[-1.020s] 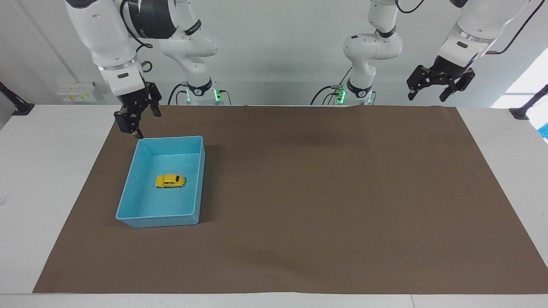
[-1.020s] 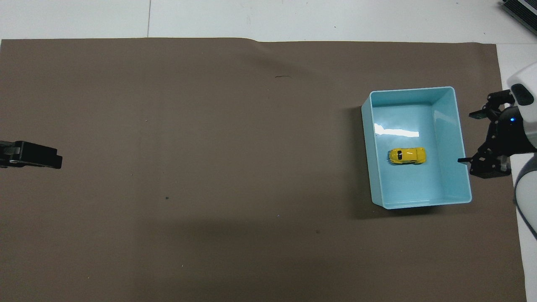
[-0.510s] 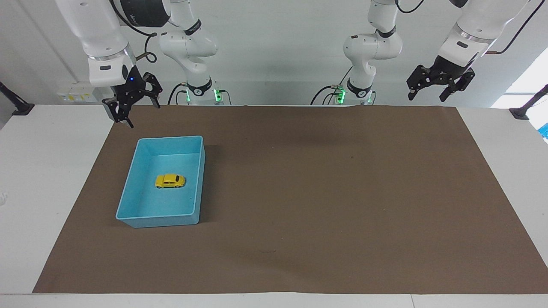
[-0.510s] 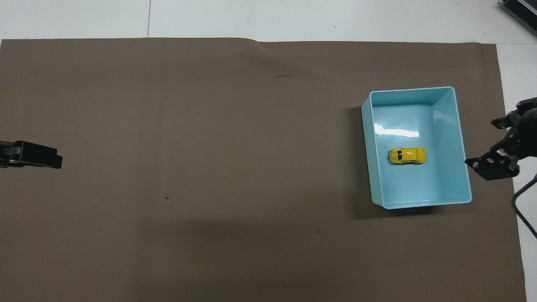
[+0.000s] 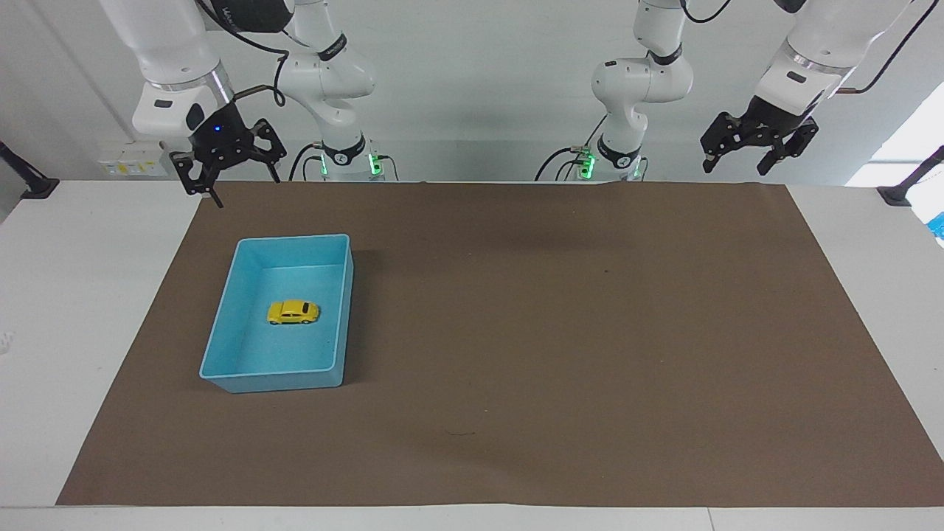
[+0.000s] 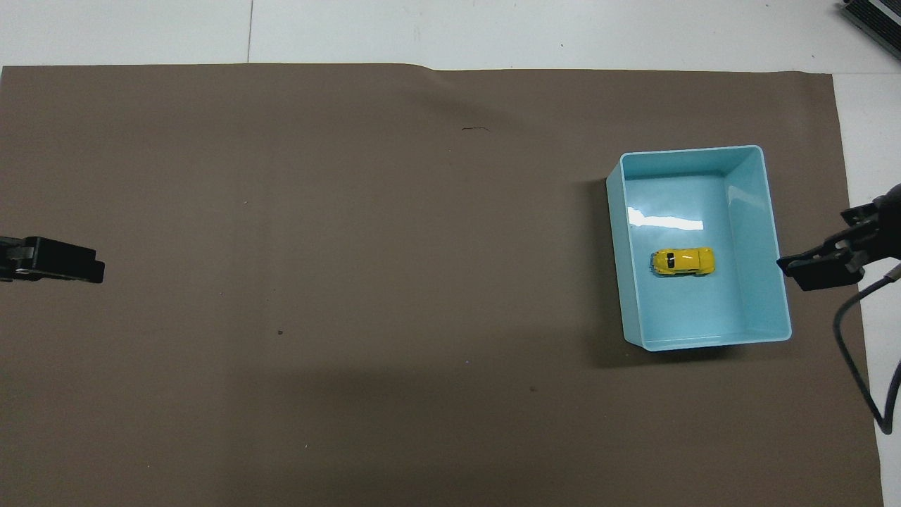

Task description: Wind up and store yellow beetle car

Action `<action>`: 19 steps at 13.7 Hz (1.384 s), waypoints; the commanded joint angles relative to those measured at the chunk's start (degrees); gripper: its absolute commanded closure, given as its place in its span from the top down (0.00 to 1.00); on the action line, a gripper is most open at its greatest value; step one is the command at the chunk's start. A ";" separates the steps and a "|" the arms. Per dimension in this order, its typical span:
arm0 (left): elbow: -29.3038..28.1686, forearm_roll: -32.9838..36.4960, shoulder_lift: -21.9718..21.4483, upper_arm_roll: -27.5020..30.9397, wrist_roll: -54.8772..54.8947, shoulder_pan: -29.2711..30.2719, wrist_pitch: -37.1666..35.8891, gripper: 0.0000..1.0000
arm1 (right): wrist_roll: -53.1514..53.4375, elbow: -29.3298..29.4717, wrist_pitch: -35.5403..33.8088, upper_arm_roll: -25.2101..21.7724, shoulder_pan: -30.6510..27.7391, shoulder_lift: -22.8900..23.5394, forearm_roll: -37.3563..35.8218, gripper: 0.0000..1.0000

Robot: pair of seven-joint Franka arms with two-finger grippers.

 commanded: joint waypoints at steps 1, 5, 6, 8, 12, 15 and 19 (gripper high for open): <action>-0.13 -0.46 -0.30 -0.01 0.51 0.38 0.05 1.00 | 11.07 1.50 -1.55 -0.38 0.24 0.35 0.31 1.00; -0.22 -0.46 -0.30 -0.01 0.51 0.38 0.05 1.00 | 26.92 1.50 -0.59 -0.29 0.33 0.62 -0.21 1.00; -0.22 -0.46 -0.30 -0.01 0.51 0.38 0.05 1.00 | 27.20 1.50 -0.59 -0.38 0.33 0.71 -0.82 1.00; -0.22 -0.46 -0.30 -0.01 0.51 0.38 0.05 1.00 | 30.08 1.50 -0.85 -0.47 0.24 0.62 -1.09 1.00; -0.22 -0.46 -0.30 -0.01 0.51 0.38 0.05 1.00 | 31.69 1.50 -1.55 -0.47 0.33 0.44 -1.09 1.00; -0.22 -0.46 -0.30 -0.01 0.51 0.38 -0.04 1.00 | 32.56 1.50 -1.38 -0.38 0.33 0.44 -0.39 1.00; -0.22 -0.46 -0.30 -0.01 0.51 0.47 0.05 1.00 | 31.95 1.50 -0.76 -0.38 0.24 0.53 0.05 1.00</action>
